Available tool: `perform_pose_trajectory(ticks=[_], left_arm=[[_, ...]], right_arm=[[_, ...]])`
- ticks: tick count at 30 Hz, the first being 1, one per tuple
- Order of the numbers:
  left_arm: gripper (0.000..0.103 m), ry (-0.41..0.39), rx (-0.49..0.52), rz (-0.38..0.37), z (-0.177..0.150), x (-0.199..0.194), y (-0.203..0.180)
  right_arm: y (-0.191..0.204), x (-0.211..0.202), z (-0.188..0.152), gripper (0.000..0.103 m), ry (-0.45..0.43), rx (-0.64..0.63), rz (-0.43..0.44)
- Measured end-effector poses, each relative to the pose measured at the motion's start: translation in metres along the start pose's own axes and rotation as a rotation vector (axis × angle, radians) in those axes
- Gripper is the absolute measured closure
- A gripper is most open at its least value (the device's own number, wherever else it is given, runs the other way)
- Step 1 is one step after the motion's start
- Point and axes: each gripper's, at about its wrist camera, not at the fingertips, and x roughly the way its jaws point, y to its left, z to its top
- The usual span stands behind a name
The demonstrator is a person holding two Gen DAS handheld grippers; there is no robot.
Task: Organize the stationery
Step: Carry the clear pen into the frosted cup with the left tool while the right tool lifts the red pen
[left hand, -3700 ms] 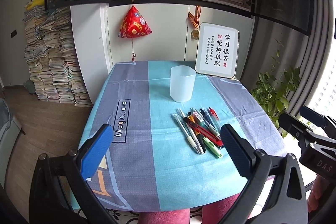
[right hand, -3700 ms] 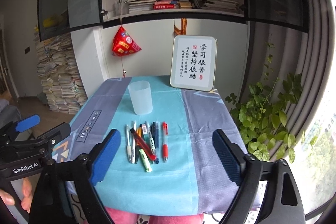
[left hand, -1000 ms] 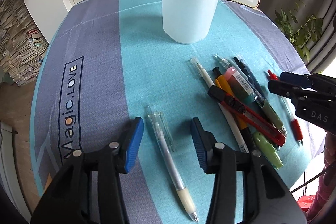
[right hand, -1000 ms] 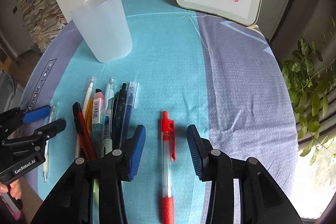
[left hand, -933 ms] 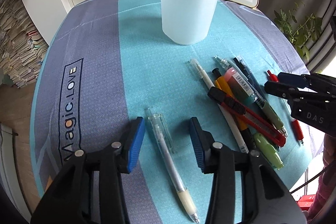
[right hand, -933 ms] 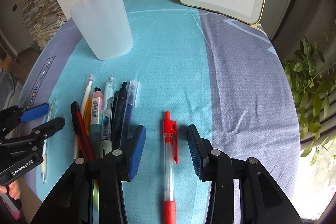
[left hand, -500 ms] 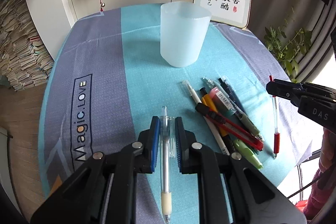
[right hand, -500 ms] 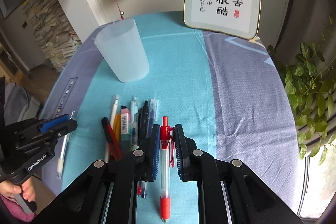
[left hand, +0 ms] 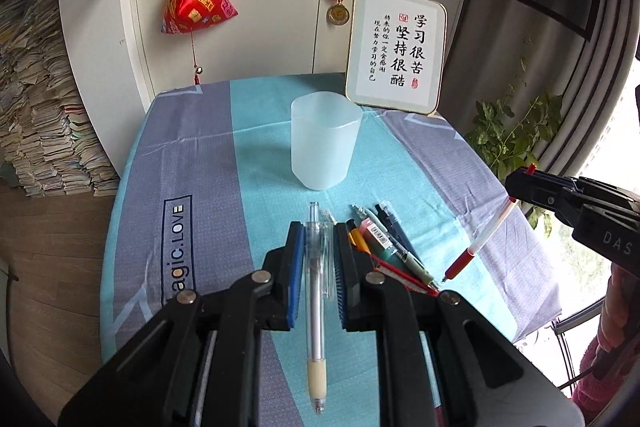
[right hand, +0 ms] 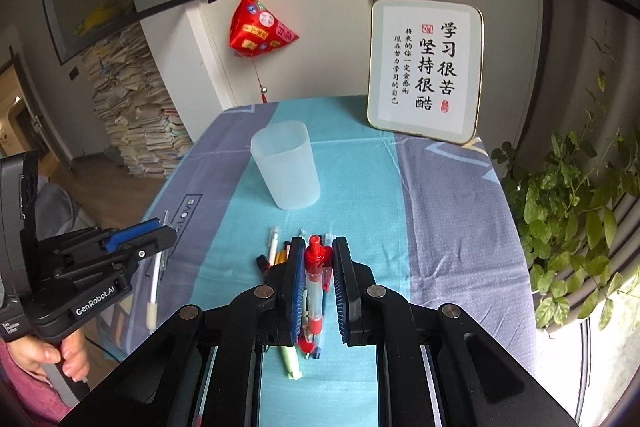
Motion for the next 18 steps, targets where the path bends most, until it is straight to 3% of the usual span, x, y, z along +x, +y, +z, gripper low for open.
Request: perform_pose_trajectory(ticks=[5, 18], left_arm=[[0.09, -0.071, 0.002, -0.008, 0.008, -0.016, -0.002], [0.09, -0.142, 0.003, 0.01, 0.036, -0.012, -0.007]], right_arm=[[0.004, -0.011, -0.001, 0.088, -0.026, -0.004, -0.003], [0.005, -0.017, -0.001, 0.088, -0.046, -0.001, 0.003]])
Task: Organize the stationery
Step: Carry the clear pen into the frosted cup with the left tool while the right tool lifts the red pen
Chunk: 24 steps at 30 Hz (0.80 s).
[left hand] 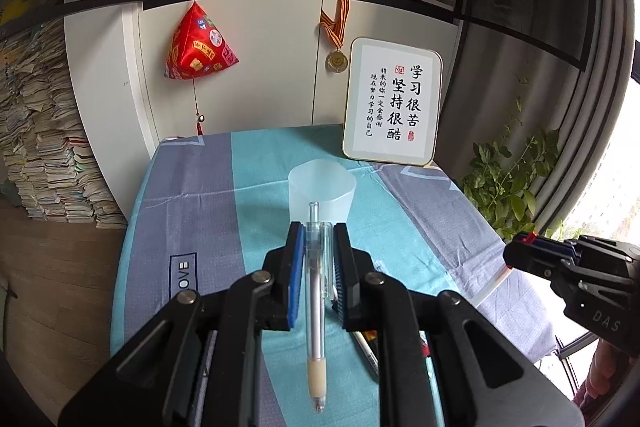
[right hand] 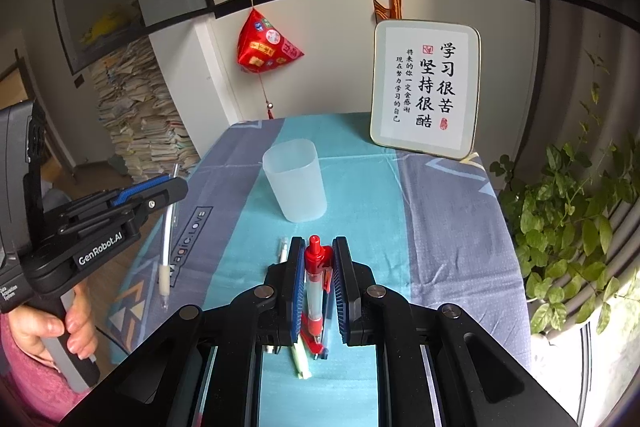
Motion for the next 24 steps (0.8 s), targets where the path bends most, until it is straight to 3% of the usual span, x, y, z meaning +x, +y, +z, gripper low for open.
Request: perform_pose_trajectory(ticks=[12, 24], left_arm=[[0.09, -0.148, 0.031, -0.006, 0.06, 0.026, -0.005], [0.09, -0.218, -0.018, 0.013, 0.099, 0.099, 0.009]], right_arm=[[-0.018, 0.007, 0.004, 0.089, 0.007, 0.036, -0.034], [-0.032, 0.026, 0.017, 0.089, 0.015, 0.049, -0.057]])
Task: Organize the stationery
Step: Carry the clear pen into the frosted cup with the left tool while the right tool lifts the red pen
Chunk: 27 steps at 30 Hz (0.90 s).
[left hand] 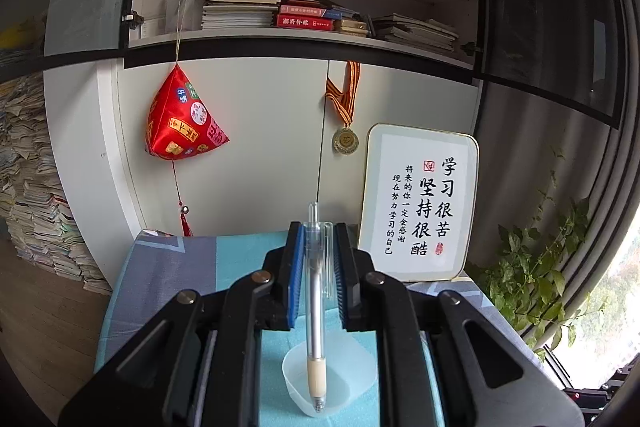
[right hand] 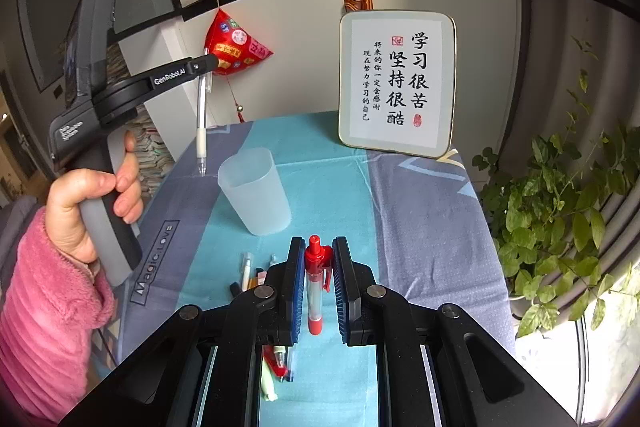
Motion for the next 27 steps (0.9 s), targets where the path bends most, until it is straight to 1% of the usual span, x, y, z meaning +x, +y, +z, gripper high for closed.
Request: perform_pose_trajectory(ticks=[5, 12, 17, 27], left_arm=[[0.09, 0.007, -0.034, 0.001, -0.005, 0.024, 0.006], [0.09, 0.039, -0.049, 0.003, -0.019, 0.042, 0.012], [0.09, 0.054, -0.032, -0.001, -0.026, 0.045, 0.012], [0.09, 0.074, -0.011, -0.01, -0.04, 0.034, 0.012]], right_arm=[[-0.004, 0.009, 0.008, 0.089, 0.001, 0.007, 0.0], [0.001, 0.019, 0.018, 0.089, 0.0, -0.01, 0.007], [0.007, 0.026, 0.021, 0.089, 0.007, -0.022, 0.014], [0.016, 0.032, 0.023, 0.089, 0.018, -0.036, 0.026]])
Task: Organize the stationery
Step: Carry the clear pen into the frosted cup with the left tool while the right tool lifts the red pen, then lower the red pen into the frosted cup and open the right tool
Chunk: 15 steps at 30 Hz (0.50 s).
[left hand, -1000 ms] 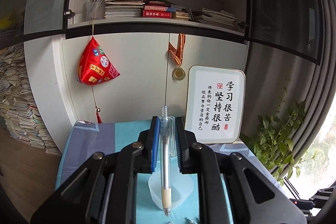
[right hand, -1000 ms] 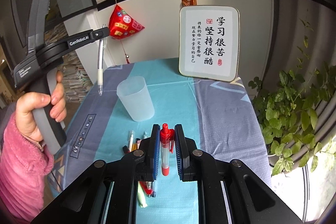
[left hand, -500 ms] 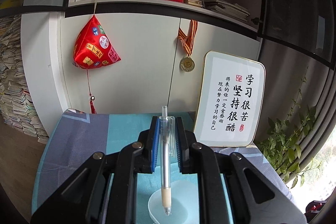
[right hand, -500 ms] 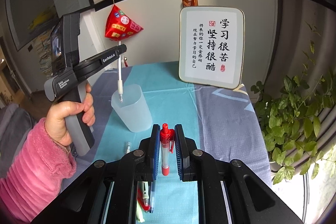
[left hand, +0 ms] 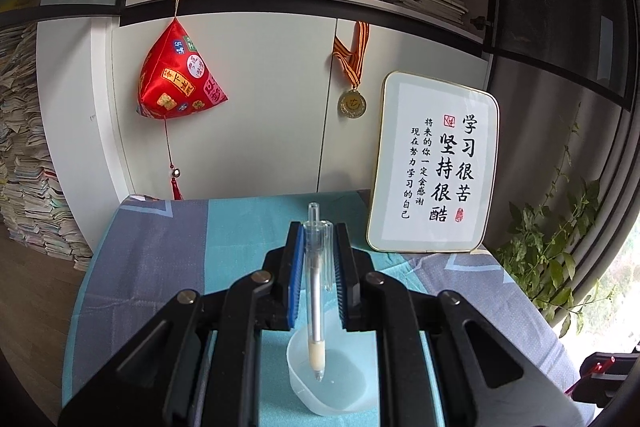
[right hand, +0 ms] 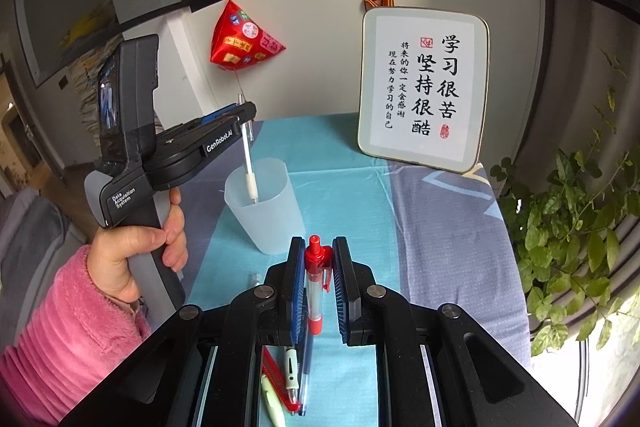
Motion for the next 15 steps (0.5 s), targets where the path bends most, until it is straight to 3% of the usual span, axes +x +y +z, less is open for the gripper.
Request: perform_pose_trajectory(ticks=[8, 10, 12, 15], left_arm=[[0.09, 0.032, 0.001, -0.006, -0.015, -0.009, 0.003], [0.078, 0.056, 0.005, -0.004, -0.016, -0.011, 0.003], [0.054, 0.063, -0.004, 0.001, -0.018, -0.018, 0.004], [0.05, 0.043, -0.006, 0.01, -0.021, -0.036, 0.007]], right_arm=[[0.003, -0.002, 0.001, 0.089, -0.003, -0.003, -0.001], [0.003, -0.003, 0.002, 0.089, -0.004, -0.002, 0.0], [0.003, -0.003, 0.004, 0.089, -0.005, 0.002, 0.003], [0.005, -0.005, 0.008, 0.089, -0.014, -0.002, -0.001]])
